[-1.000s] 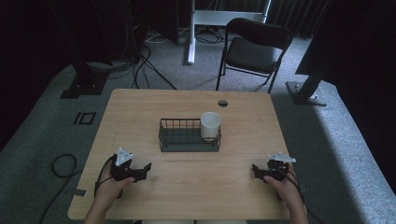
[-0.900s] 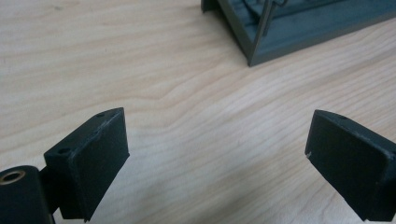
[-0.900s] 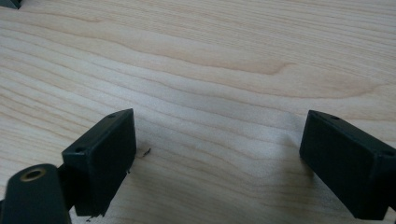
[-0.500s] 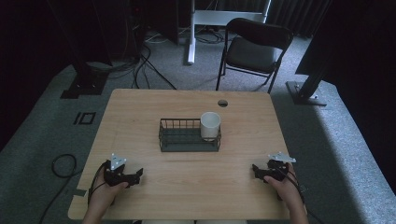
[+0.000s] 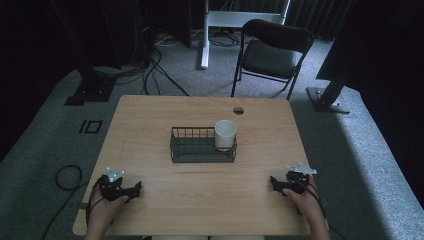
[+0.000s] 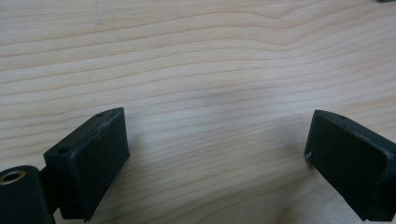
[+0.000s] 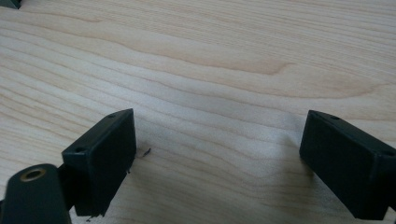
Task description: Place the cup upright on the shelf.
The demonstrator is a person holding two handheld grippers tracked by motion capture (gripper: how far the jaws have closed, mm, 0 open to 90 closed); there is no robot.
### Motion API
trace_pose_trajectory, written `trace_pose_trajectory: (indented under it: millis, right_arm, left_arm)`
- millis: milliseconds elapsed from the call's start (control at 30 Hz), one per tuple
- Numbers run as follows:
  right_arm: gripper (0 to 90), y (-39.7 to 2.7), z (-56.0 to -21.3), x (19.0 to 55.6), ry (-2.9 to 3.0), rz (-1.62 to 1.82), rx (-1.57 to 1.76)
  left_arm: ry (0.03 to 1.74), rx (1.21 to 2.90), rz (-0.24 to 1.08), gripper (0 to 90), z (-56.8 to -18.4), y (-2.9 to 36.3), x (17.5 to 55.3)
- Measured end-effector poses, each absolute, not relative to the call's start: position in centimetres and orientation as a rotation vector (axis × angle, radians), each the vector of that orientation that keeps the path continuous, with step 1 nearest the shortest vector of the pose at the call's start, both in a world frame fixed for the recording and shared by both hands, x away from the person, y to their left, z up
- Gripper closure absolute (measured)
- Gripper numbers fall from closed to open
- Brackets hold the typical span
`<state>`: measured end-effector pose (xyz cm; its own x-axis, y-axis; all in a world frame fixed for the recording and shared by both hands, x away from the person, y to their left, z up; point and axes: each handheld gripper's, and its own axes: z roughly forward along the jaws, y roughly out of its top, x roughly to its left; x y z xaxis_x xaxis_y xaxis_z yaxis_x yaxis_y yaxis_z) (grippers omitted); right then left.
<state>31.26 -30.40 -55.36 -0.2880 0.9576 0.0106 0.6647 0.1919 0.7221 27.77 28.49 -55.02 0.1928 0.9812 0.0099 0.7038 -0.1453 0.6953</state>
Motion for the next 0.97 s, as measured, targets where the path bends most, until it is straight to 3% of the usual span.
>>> trace_pose_trajectory:
  millis: [433, 967]
  right_arm:
    - [10.4, -30.4, -55.36, 31.27, 2.026, 0.875, 1.515]
    - [10.4, -30.41, -55.36, 31.27, 2.027, 0.876, 1.514]
  left_arm:
    - [1.774, 1.773, 0.723, 3.7, -55.08, 28.35, 28.48]
    - [1.804, 1.749, 0.732, 3.6, -55.08, 28.18, 28.59]
